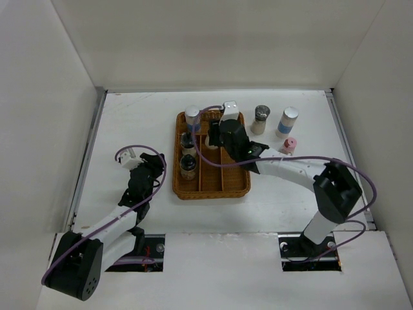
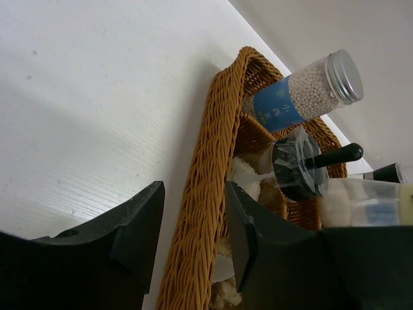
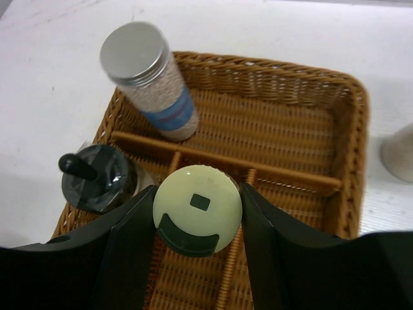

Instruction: Organize the condiment bottles

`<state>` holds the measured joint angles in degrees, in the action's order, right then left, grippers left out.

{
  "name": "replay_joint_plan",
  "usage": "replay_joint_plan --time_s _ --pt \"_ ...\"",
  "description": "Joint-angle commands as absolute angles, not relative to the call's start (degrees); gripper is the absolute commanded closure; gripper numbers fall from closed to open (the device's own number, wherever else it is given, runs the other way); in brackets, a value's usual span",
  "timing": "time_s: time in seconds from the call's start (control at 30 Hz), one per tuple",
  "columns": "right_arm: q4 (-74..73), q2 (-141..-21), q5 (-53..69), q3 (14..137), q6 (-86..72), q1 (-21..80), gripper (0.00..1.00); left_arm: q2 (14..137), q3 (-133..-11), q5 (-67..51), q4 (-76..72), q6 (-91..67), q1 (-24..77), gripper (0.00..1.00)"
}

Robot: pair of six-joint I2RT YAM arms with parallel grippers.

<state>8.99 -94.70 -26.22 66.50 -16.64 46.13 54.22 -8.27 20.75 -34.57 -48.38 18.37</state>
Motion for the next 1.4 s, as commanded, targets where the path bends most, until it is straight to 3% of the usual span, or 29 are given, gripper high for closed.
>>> replay_joint_plan --time_s 0.0,0.37,0.57,0.67,0.83,1.0,1.13,1.37 --pt "12.66 -96.84 -25.05 70.66 -16.52 47.5 0.58 53.44 -7.82 20.74 -37.88 -48.34 17.88 0.59" --pt "12.66 -104.15 -24.87 70.14 -19.16 47.94 0.55 53.35 -7.73 20.39 -37.97 -48.52 17.53 0.59" --pt "12.83 -101.7 -25.22 69.09 -19.51 47.94 0.26 54.14 -7.91 20.13 -38.06 -48.69 17.62 0.58" --pt "12.83 -96.61 -26.71 66.81 -19.6 47.94 0.18 54.67 -8.0 19.95 -38.06 -48.78 17.36 0.58" --pt "12.57 -84.92 -33.65 57.68 -19.77 45.31 0.2 54.14 -7.82 19.95 -38.06 -48.96 17.36 0.58" --pt "8.1 -72.88 -44.54 46.34 -23.98 35.31 0.28 55.54 -8.0 19.51 -38.49 -49.66 17.79 0.58" --pt "0.72 -68.99 -47.02 44.03 -27.59 26.08 0.2 57.3 -8.17 19.34 -39.81 -49.66 17.45 0.58" --pt "-1.41 -77.68 -47.47 47.37 -26.19 19.38 0.1 56.34 -7.56 18.99 -39.82 -50.18 17.09 0.58"
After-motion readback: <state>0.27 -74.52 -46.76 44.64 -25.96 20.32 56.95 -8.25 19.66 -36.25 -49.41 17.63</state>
